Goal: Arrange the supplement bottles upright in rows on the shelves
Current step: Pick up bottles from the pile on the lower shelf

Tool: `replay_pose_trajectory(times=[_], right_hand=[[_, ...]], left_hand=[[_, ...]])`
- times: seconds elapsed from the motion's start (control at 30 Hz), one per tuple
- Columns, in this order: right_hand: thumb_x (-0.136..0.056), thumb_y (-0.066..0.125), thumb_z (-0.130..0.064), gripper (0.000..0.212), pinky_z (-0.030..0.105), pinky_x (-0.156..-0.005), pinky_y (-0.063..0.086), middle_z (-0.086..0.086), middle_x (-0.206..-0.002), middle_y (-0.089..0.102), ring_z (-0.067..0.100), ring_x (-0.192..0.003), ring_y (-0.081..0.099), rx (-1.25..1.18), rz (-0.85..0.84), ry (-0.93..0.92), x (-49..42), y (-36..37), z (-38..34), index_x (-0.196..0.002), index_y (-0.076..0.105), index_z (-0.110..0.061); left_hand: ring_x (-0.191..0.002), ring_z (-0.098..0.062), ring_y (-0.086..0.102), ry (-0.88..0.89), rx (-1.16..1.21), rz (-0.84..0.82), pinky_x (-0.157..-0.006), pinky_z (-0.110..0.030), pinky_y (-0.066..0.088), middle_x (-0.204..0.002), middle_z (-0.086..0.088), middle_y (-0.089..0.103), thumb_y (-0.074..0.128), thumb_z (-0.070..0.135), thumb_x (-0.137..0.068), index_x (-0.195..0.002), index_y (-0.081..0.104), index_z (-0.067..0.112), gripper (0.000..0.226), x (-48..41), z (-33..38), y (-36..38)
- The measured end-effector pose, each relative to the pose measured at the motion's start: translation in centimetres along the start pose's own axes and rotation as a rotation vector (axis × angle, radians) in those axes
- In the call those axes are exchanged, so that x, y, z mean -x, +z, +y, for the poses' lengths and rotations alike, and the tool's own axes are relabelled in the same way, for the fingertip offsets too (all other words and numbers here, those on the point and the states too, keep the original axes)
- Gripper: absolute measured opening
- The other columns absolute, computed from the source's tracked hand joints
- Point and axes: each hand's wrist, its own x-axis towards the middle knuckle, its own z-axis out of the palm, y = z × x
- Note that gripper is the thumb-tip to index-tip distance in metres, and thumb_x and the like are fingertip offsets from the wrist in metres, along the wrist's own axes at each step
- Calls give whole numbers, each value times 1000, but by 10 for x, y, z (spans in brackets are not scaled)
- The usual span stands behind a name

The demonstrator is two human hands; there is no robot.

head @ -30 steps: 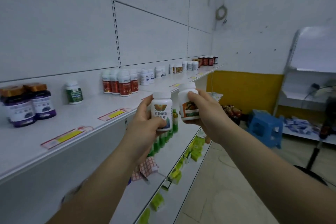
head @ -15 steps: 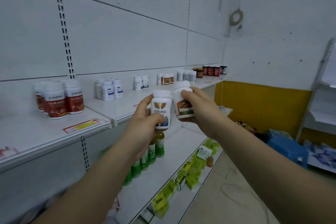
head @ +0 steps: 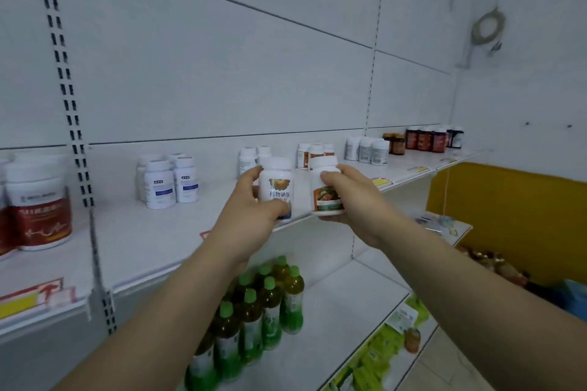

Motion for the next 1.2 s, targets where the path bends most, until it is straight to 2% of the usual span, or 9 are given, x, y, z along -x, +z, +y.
replay_pose_trajectory(times=[0.23,0.33,0.43,0.5,0.57,0.77,0.87,1.07,1.2], right_hand=[[-88,56,-26,12,43,-72,59,11,-98,65,21,-81,66,-16,-55,20,-102,-39,19,-99,60,-23],[-87,58,-25,11,43,-74,59,9,-94,66,21,-79,67,-60,-123,22,-143,-59,33,-97,62,-21],[-85,58,-27,11,42,-83,56,7,-100,67,19,-86,66,-1,-172,-22,-184,-85,47,-96,62,-24],[-84,60,-31,14,40,-86,53,2,-105,66,17,-94,65,87,-213,-81,-212,-106,52,-97,60,-27],[-84,62,-31,14,38,-86,53,-1,-104,66,17,-95,65,136,-268,-105,-239,-128,54,-97,58,-30],[-85,67,-28,21,26,-72,48,-12,-98,61,7,-90,61,243,-417,-96,-284,-166,76,-98,51,-34],[-85,66,-27,28,27,-78,47,-11,-102,60,5,-91,59,279,-440,-134,-296,-171,83,-107,49,-32],[-90,61,-25,47,29,-83,39,-1,-124,55,16,-100,52,480,-428,-215,-319,-179,84,-132,42,-21],[-92,57,-24,45,29,-80,37,5,-130,54,17,-98,50,574,-438,-242,-330,-175,85,-133,40,-16]], left_hand=[[-81,-10,66,-33,-41,95,-68,-22,54,-99,4,63,70,-2,-71,-120,41,30,66,-77,-15,45],[-79,-10,68,-35,-117,127,-72,-26,55,-96,5,64,73,0,-70,-114,42,33,64,-102,-26,69],[-72,-3,67,-34,-226,154,-75,-27,56,-92,13,64,77,4,-68,-115,42,34,65,-126,-37,97],[-69,5,65,-31,-338,190,-66,-19,52,-87,21,63,78,10,-68,-108,42,40,62,-142,-41,114],[-70,3,65,-54,-426,245,-59,-15,48,-87,22,61,80,13,-68,-102,42,42,59,-157,-45,129],[-80,-6,57,-223,-559,343,-61,-21,43,-95,8,59,79,15,-70,-114,37,29,63,-203,-58,163],[-80,-7,57,-261,-648,345,-67,-23,43,-99,5,57,77,16,-73,-119,33,30,65,-217,-66,170],[-76,4,53,-278,-736,342,-58,-12,36,-90,17,55,78,22,-73,-125,32,34,70,-224,-71,168],[-84,-7,56,-297,-739,348,-77,-23,42,-100,11,55,77,21,-74,-130,32,34,73,-225,-73,166]])
